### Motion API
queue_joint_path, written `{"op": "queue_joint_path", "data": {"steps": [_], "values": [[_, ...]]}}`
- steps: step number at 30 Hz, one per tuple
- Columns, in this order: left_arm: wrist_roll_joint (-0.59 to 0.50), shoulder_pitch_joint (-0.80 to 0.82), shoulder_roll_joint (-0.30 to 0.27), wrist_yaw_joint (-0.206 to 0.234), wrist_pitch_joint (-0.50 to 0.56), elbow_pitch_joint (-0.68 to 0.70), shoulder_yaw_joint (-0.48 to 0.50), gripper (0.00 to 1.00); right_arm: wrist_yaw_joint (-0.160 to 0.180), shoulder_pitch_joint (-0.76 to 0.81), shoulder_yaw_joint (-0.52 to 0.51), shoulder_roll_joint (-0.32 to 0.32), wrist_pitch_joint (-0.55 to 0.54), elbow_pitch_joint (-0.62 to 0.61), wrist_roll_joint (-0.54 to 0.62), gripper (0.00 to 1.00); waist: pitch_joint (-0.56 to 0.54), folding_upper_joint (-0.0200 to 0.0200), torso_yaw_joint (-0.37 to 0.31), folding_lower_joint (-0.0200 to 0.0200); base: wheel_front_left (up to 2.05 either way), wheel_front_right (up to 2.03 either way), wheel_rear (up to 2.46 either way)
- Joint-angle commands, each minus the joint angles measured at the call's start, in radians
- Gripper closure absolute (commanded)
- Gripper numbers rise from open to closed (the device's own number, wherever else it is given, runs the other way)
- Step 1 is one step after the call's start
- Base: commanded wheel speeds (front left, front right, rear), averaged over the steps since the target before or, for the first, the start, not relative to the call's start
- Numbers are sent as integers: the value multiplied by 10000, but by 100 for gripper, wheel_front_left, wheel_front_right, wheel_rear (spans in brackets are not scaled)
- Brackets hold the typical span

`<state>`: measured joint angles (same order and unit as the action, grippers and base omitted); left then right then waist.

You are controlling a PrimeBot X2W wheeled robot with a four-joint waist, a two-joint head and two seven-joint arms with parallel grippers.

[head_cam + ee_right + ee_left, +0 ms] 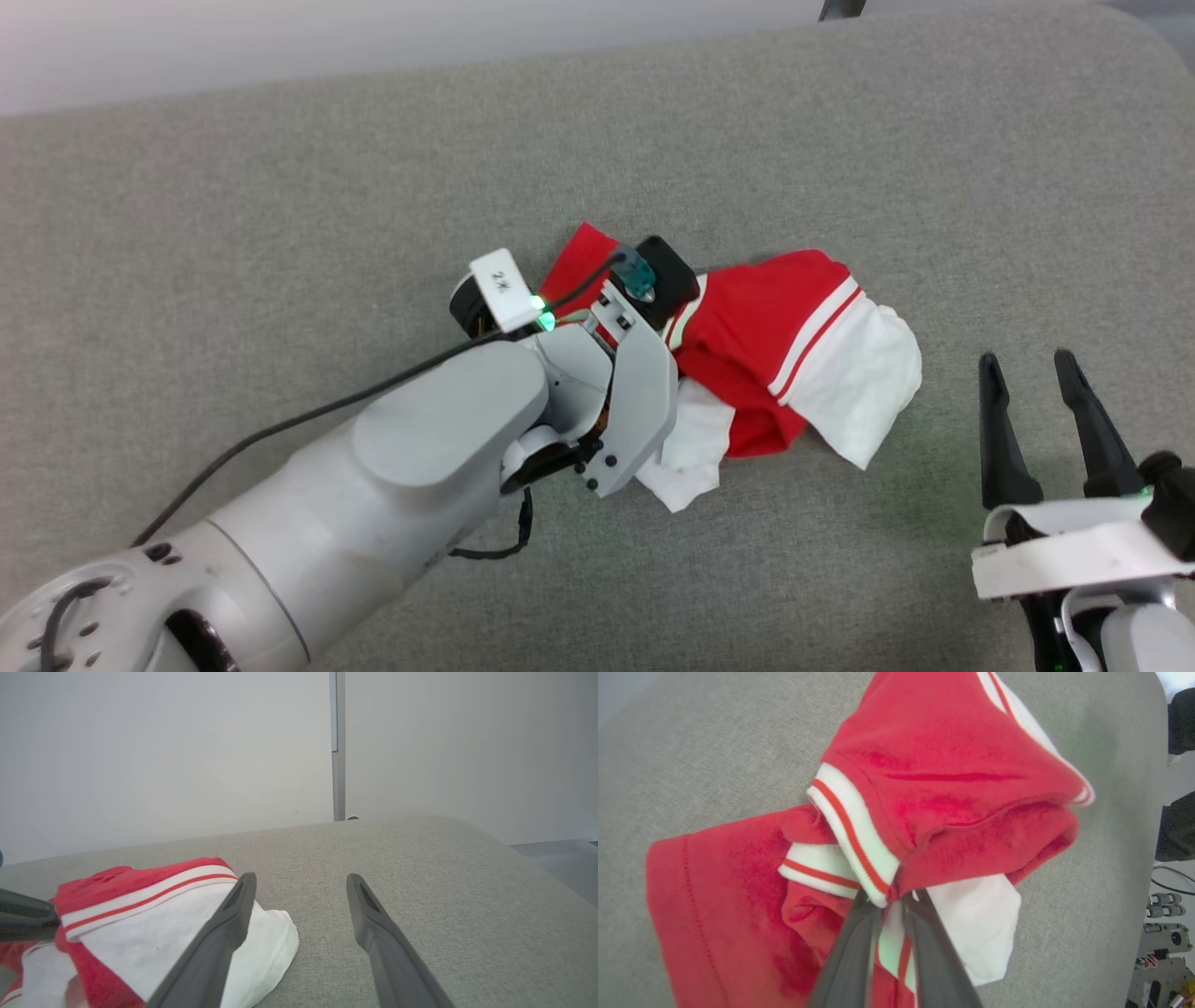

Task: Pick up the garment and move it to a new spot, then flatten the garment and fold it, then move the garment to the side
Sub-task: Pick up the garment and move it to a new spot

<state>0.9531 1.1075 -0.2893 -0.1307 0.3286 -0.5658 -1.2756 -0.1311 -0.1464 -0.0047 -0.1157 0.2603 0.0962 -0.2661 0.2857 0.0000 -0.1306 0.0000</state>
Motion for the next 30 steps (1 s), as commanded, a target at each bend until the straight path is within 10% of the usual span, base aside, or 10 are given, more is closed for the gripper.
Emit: {"op": "queue_joint_path", "data": {"steps": [1,19,21,23,24,30], "values": [[-126,-64,23,9,202,-33,-44,100,7,-187,57,35,51,21,-56,0,133,0,-10,0,0,0,0],[-843,-651,12,11,1397,-222,-139,100,7,-659,473,85,61,78,-218,0,492,0,-396,0,0,0,0],[-692,-618,-5,11,1116,-208,-112,77,7,-603,454,77,61,95,-181,0,435,0,-356,0,0,0,0],[-516,-579,-53,11,724,-134,-97,14,7,-539,421,67,61,109,-137,0,356,0,-276,0,0,0,0],[-360,-562,-58,11,521,-129,-88,0,7,-508,402,49,61,120,-112,0,300,0,-215,0,0,0,0],[594,-446,-88,17,-805,-104,9,0,7,-310,356,-96,62,202,-3,0,-73,0,190,0,0,0,0]]}}
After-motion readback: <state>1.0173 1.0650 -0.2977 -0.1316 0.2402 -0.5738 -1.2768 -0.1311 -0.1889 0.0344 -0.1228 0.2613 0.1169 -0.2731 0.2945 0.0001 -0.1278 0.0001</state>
